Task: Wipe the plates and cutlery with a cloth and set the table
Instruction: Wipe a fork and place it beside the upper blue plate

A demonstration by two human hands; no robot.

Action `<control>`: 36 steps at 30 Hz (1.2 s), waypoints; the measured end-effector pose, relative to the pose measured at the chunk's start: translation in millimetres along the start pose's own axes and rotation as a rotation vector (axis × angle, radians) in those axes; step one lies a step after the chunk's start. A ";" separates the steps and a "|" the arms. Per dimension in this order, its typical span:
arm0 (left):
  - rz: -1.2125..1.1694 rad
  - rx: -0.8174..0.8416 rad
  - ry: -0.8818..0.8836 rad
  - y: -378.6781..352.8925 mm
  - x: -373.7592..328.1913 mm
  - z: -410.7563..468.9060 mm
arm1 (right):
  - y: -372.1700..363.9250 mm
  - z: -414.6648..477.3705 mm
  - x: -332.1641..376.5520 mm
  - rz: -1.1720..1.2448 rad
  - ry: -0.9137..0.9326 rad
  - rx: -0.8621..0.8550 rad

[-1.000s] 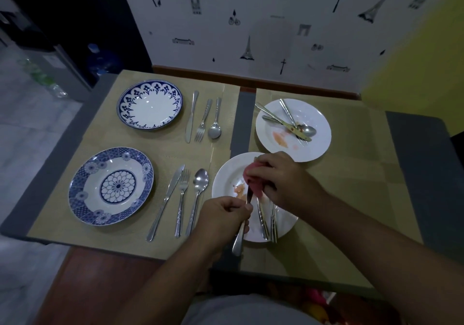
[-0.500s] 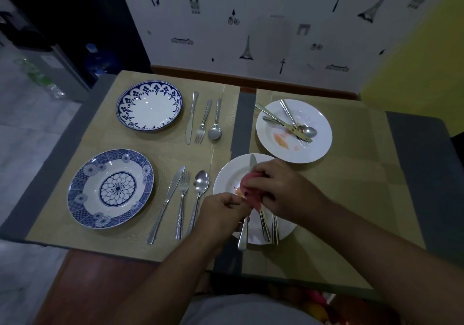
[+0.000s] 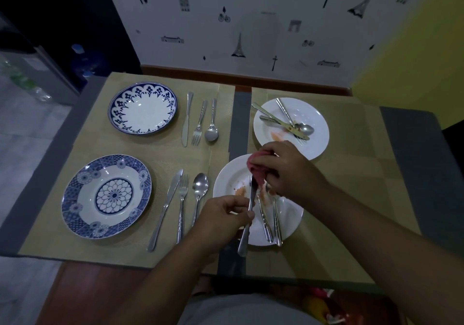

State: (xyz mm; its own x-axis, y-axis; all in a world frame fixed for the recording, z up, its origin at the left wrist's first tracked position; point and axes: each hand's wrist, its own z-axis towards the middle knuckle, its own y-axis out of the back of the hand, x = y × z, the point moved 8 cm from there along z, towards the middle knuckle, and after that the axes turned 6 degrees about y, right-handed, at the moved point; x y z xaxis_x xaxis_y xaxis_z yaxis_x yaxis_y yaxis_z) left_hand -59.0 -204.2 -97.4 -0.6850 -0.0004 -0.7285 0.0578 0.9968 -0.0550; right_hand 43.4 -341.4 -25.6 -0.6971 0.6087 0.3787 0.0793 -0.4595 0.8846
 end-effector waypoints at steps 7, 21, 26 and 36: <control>0.006 0.017 0.062 -2.0 7.3 2.5 | 2.5 -15.8 -31.8 0.039 -0.289 -0.076; 0.221 0.060 -0.094 -104.4 -10.0 -0.4 | 62.9 -137.3 -96.1 0.124 -0.624 -0.249; 0.221 -0.083 -0.155 -183.1 2.8 13.2 | 78.2 -190.8 -123.5 0.151 -0.626 -0.212; 0.437 -0.524 -0.356 -256.0 38.1 54.5 | 76.1 -254.3 -160.6 0.230 -0.605 -0.118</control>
State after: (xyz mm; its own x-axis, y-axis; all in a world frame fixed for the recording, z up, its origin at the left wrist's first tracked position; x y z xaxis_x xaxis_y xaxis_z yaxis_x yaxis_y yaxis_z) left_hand -60.3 -463.7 -148.3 -0.3986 0.4653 -0.7903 -0.1427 0.8198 0.5546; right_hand -19.8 -638.6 -88.3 -0.1455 0.7269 0.6711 0.0759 -0.6681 0.7402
